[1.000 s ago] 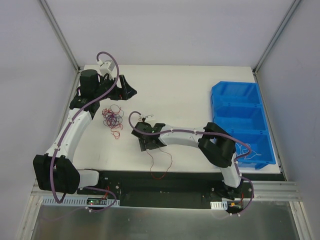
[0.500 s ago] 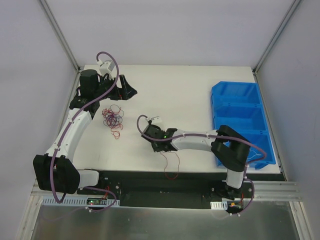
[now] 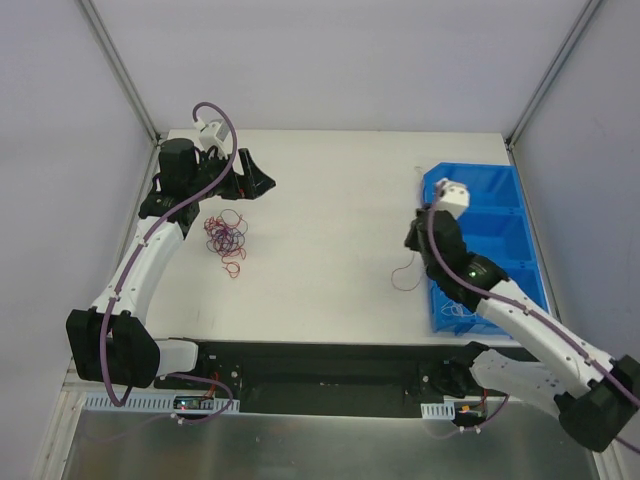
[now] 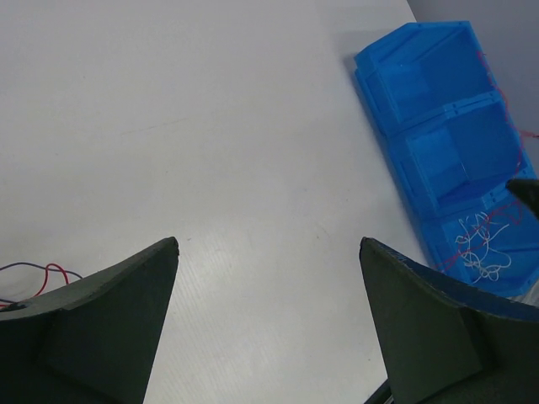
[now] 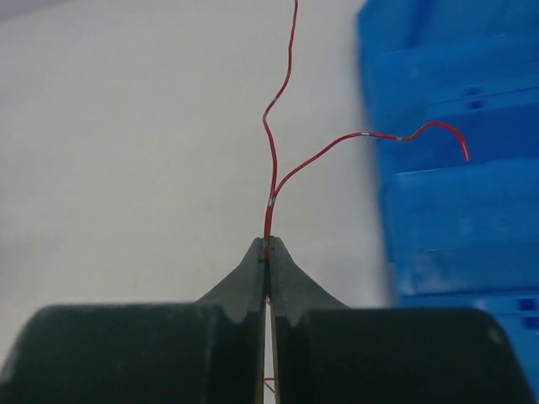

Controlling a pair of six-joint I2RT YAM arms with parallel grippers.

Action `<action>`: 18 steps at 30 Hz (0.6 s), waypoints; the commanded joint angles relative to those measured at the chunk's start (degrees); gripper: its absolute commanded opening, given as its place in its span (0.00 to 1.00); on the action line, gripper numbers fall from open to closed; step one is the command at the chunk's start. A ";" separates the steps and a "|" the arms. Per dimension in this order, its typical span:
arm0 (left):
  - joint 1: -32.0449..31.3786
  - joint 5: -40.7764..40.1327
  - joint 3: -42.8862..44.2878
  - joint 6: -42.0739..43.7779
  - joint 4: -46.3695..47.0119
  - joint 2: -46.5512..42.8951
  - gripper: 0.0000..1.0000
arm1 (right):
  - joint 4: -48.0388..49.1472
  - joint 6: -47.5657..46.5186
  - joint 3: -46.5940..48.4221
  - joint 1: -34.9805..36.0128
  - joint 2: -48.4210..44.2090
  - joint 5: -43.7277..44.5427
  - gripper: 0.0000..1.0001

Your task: Untangle the cables

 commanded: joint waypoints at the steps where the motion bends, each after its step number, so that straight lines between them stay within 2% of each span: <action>1: 0.64 2.14 -0.46 -0.76 2.66 -0.35 0.88 | -0.81 1.75 -1.46 -12.03 -4.95 12.30 0.00; 4: 0.55 2.05 -0.63 -1.02 2.66 -0.17 0.88 | -2.24 7.48 -0.13 -20.91 -4.52 11.88 0.00; 8: 0.55 2.76 -0.64 -1.29 3.10 0.00 0.87 | 2.41 8.10 1.01 -28.92 0.75 10.73 0.00; 10: 0.55 2.41 -0.90 -1.11 3.18 0.18 0.87 | 5.67 7.31 1.97 -32.78 3.21 7.50 0.00; 18: 0.55 2.76 -0.81 -1.20 3.27 0.09 0.87 | 10.86 1.96 11.72 -39.21 7.43 0.01 0.00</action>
